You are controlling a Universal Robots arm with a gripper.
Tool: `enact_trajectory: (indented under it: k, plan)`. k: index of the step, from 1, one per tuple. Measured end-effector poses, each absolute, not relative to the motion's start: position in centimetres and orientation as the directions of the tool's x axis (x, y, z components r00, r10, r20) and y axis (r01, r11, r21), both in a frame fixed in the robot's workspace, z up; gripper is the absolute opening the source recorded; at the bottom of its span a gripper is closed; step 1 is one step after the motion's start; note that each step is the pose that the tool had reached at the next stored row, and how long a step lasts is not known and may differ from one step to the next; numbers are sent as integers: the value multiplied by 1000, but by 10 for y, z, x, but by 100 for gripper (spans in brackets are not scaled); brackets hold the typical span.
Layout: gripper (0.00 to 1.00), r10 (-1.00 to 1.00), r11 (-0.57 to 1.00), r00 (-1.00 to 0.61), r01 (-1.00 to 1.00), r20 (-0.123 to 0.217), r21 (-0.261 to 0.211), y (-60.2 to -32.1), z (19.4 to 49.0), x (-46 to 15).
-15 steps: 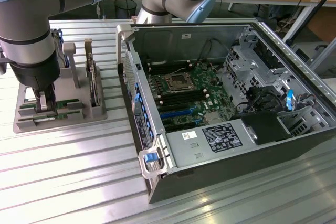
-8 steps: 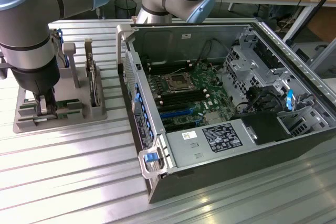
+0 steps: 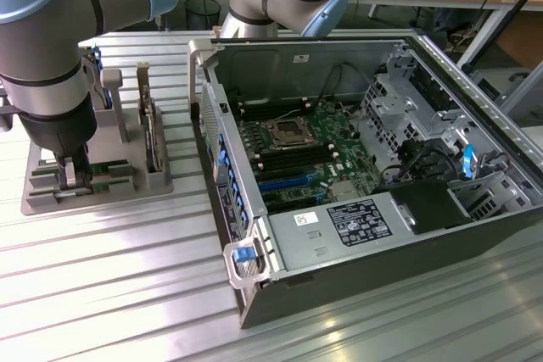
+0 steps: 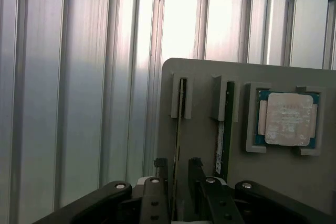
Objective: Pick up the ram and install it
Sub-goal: 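Pick up the ram and move it above insertion slot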
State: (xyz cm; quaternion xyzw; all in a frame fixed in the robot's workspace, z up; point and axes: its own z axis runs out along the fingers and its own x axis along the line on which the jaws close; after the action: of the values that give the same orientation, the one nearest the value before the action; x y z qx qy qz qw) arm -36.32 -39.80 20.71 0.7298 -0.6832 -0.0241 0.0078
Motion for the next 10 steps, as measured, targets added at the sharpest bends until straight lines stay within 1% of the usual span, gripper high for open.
enact_trajectory:
  k: [5,6,8,9,10]
  plan:
    - [31,-998,-67,65,-997,-25,44,-398,207,-363]
    - [43,-998,-67,65,-997,-25,44,-398,207,-363]
    - [43,-998,-66,65,-997,-25,44,-398,207,-363]
    - [50,-998,-66,65,-997,-25,44,-398,207,-363]
    - [50,-998,-67,65,-997,-25,44,-398,207,-363]
